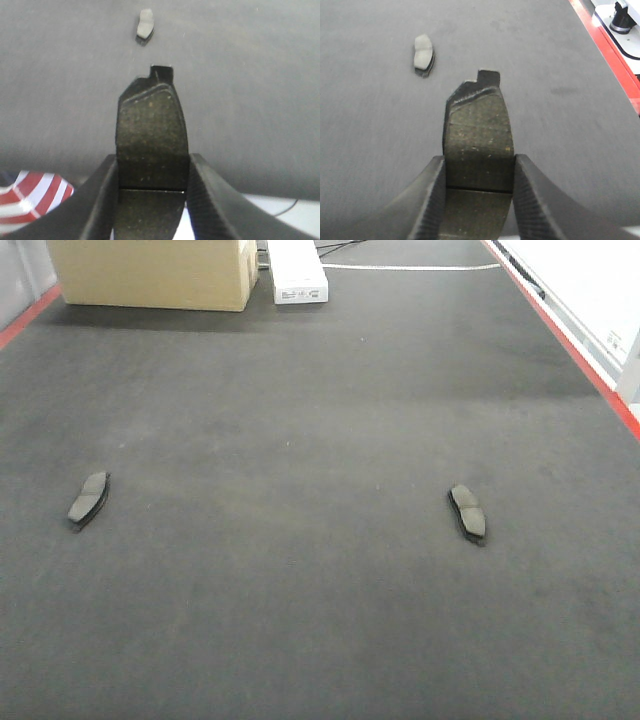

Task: Move and align brake pads A on conveyor
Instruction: 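Drive up to the conveyor facing the two lying brake pads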

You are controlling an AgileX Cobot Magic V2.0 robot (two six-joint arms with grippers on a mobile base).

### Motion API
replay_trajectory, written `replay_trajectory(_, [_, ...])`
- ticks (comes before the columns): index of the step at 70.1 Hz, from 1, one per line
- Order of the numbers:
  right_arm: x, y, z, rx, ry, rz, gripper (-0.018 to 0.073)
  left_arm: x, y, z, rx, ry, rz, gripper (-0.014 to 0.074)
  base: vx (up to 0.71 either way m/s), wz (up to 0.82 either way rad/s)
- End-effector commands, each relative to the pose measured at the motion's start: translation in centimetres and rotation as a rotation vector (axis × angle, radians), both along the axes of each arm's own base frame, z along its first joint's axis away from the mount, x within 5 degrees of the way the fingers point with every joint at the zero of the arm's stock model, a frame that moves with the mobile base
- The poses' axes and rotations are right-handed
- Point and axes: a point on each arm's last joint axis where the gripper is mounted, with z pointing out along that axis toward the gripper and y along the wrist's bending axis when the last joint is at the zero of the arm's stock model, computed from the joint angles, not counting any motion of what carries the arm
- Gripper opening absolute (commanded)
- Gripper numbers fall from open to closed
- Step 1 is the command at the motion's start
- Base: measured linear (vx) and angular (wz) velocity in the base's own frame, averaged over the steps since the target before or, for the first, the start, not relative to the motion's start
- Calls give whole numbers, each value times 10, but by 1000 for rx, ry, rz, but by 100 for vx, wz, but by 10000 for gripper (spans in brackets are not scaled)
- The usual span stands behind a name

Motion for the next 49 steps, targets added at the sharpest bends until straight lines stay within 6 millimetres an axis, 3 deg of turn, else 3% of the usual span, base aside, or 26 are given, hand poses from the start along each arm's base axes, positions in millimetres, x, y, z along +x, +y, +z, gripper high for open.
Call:
replay_trajectory(1, [5, 0, 16, -25, -103, 12, -7, 4, -1, 15, 0, -102, -10, -6, 25, -4])
replay_trajectory(49, [5, 0, 16, -25, -103, 12, -7, 4, -1, 15, 0, -102, -10, -6, 17, -2])
